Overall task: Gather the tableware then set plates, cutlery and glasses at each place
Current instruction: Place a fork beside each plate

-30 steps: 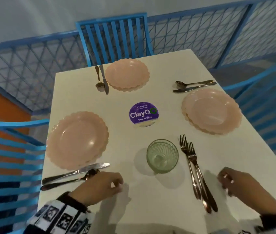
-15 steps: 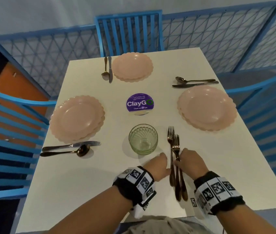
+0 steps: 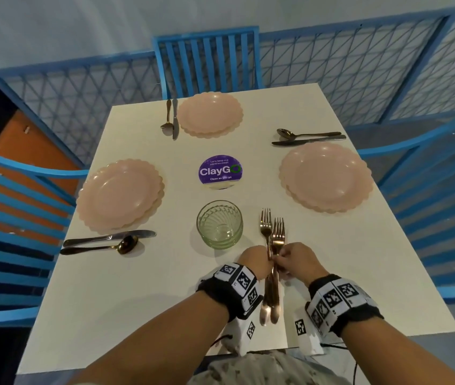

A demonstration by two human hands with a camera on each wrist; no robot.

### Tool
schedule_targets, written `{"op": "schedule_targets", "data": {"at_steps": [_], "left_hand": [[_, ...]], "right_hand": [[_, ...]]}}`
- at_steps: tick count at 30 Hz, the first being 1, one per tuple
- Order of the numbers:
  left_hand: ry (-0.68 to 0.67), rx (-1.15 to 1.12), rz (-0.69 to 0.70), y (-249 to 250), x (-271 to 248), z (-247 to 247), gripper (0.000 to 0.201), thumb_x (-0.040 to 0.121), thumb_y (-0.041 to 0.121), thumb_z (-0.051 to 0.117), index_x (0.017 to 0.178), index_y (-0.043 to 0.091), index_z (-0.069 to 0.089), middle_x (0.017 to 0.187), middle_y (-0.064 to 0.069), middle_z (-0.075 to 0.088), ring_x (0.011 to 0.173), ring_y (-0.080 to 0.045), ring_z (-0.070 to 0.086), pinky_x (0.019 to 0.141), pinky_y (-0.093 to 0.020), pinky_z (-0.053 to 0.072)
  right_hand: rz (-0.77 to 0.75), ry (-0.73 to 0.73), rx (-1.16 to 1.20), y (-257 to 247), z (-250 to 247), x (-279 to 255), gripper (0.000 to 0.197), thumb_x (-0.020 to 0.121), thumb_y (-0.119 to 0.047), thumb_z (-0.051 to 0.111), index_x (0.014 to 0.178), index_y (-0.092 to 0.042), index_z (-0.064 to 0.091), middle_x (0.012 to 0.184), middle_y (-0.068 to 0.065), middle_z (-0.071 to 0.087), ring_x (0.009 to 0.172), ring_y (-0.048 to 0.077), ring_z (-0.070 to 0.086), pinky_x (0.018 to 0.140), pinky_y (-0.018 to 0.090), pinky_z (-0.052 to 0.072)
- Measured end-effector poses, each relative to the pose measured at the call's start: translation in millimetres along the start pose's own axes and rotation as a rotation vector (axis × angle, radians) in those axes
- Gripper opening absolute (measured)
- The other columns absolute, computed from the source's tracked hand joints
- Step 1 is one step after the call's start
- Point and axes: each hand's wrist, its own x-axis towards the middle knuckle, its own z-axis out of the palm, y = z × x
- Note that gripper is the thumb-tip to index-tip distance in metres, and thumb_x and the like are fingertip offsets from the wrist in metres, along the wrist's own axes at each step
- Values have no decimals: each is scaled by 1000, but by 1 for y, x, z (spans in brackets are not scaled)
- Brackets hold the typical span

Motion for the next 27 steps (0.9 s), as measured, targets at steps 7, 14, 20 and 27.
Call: {"op": "schedule_targets", "data": {"at_steps": [7, 14, 20, 27], "left_hand": [[152, -129, 101, 12, -9, -7, 22, 91, 14, 50, 104, -2, 57, 100, -20, 64, 98, -34, 62, 79, -36, 49], [216, -389, 234, 44, -27, -56, 11, 90, 10, 56, 95, 0, 58, 93, -22, 70, 83, -34, 70, 77, -48, 58], [232, -625, 303, 67, -45, -103, 8, 92, 2, 53, 97, -3, 54, 86, -22, 65, 73, -31, 66, 77, -46, 58], [230, -645, 280, 69, -39, -115, 8, 92, 3, 53, 98, -2, 54, 76, -13, 64, 66, -24, 66, 66, -33, 59]], "right_hand": [[-165, 68, 186, -5, -23, -6, 22, 85, -10, 65, 65, -12, 56, 60, 3, 60, 51, 16, 59, 55, 24, 53], [-294, 259, 313, -21, -66, -12, 12, 88, -13, 63, 76, -14, 64, 63, -2, 62, 53, 8, 58, 54, 20, 49], [-326, 294, -544, -6, -85, 15, 26, 94, -22, 50, 112, -15, 69, 101, 9, 62, 92, 26, 60, 78, 30, 43], [-339, 166, -891, 10, -90, 33, 28, 95, -23, 45, 115, -18, 65, 111, 6, 52, 99, 27, 58, 81, 33, 48]]}}
